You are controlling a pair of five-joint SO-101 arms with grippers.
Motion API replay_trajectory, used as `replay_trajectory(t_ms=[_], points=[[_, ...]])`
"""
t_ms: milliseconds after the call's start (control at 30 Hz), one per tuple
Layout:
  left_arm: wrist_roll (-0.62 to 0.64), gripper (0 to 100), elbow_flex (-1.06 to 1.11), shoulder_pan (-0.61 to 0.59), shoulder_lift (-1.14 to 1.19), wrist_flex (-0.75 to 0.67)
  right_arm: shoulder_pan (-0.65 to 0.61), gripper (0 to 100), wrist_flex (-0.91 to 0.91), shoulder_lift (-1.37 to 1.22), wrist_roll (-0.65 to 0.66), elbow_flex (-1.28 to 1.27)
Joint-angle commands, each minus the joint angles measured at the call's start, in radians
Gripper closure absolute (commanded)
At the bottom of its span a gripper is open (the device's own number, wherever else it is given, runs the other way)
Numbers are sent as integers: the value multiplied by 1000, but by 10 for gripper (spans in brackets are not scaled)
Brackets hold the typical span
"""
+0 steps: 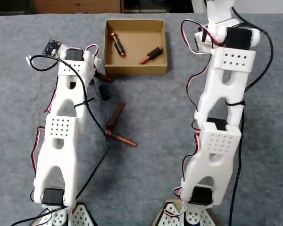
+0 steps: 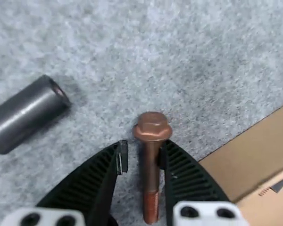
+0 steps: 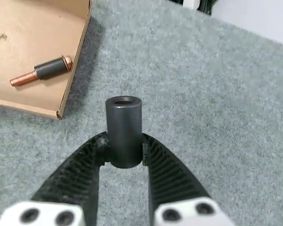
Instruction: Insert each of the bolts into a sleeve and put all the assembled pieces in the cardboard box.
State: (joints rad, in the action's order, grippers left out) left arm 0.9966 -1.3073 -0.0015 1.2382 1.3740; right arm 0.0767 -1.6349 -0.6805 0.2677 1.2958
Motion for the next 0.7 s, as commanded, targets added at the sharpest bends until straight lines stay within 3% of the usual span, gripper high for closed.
replay_trajectory(t_ms=[0,133,267,500,667], points=[[3,906,3,-15,-5,-3,21,996,15,13,6,45],[-2,941,2,-17,-5,29,21,996,15,13,6,50],[-101,981,-6,-14,-5,71,21,996,15,13,5,50],[-164,981,-9,-32,-18,147,21,996,15,18,-2,50],[-345,981,-167,-54,-15,255,-18,996,-141,64,5,170]])
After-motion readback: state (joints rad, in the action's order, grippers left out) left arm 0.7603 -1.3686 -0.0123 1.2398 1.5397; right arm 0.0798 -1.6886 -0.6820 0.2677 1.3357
